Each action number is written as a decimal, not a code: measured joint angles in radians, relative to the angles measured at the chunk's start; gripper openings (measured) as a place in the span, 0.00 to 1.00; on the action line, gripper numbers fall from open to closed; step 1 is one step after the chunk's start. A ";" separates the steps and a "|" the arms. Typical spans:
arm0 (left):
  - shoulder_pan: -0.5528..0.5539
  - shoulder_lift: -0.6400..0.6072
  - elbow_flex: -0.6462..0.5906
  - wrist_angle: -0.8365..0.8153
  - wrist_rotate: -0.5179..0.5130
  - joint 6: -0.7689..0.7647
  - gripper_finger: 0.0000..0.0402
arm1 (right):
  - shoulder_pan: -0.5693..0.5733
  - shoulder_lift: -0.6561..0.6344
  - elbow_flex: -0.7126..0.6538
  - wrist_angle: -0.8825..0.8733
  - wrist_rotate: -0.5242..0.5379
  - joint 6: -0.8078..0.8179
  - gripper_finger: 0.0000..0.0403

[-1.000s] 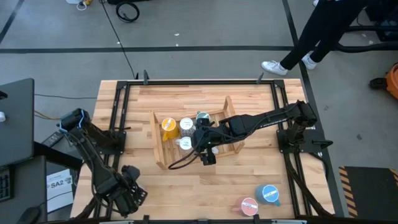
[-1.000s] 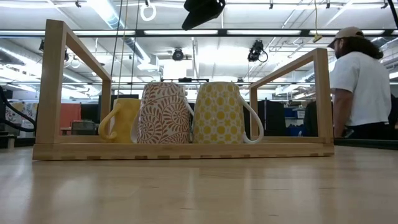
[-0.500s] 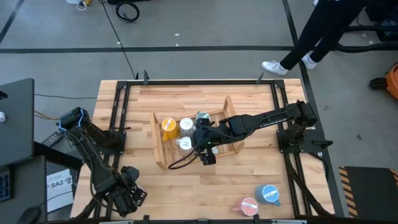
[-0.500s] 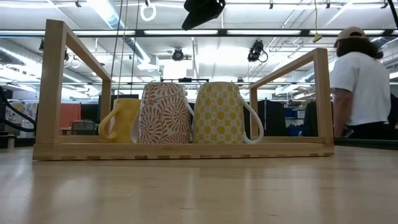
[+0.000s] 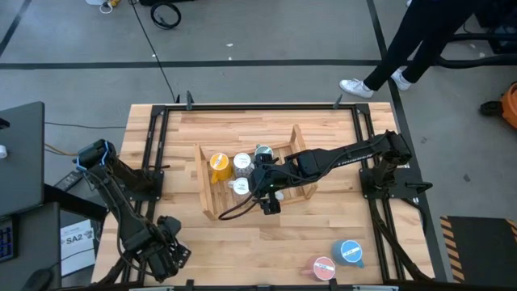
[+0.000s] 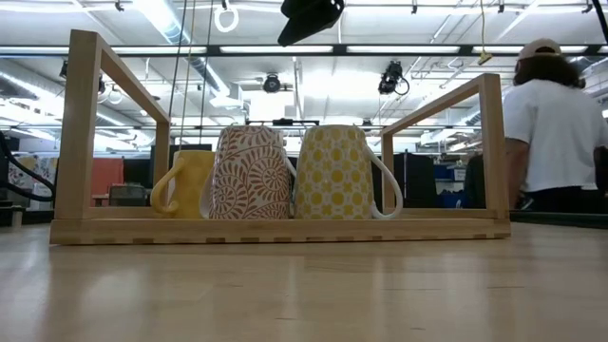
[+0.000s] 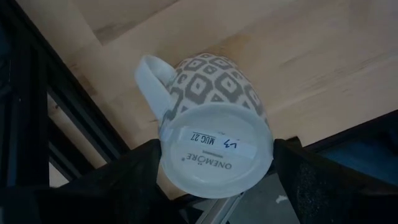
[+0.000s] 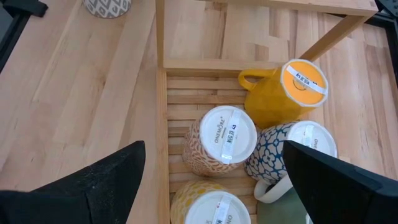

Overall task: Place coffee mugs
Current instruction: Adjust the gray patterned mug

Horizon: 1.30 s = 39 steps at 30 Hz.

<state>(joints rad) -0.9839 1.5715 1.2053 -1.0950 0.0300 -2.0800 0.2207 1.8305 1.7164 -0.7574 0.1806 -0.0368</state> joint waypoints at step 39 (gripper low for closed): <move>-0.019 -0.064 -0.004 0.011 0.059 0.011 0.79 | 0.000 0.000 0.000 0.000 0.000 0.000 0.95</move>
<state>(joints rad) -1.0029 1.5070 1.2016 -1.0843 0.0893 -2.0686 0.2207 1.8305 1.7164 -0.7574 0.1806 -0.0368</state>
